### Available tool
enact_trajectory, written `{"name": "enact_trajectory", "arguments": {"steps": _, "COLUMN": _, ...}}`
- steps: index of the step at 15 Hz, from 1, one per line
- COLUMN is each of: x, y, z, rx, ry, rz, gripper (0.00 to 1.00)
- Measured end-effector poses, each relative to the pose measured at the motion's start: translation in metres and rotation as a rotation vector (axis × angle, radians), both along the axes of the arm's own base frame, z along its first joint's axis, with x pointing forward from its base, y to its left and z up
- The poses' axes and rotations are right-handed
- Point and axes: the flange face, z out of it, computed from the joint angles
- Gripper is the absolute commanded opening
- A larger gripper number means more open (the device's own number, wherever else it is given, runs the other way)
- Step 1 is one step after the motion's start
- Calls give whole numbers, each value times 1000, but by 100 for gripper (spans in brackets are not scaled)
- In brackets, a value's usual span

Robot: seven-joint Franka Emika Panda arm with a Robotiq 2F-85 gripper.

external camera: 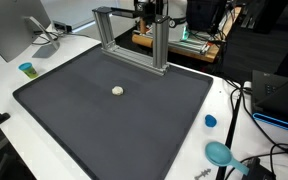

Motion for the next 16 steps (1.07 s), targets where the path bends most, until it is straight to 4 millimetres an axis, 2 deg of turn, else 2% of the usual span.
{"name": "enact_trajectory", "arguments": {"steps": 2, "x": 0, "y": 0, "z": 0, "rx": 0, "ry": 0, "rz": 0, "gripper": 33}}
{"name": "enact_trajectory", "arguments": {"steps": 4, "x": 0, "y": 0, "z": 1, "rx": -3, "ry": -2, "rz": 1, "gripper": 32}}
{"name": "enact_trajectory", "arguments": {"steps": 5, "x": 0, "y": 0, "z": 1, "rx": -3, "ry": -2, "rz": 2, "gripper": 28}}
{"name": "enact_trajectory", "arguments": {"steps": 16, "x": 4, "y": -1, "z": 4, "rx": 2, "ry": -12, "rz": -21, "gripper": 27}}
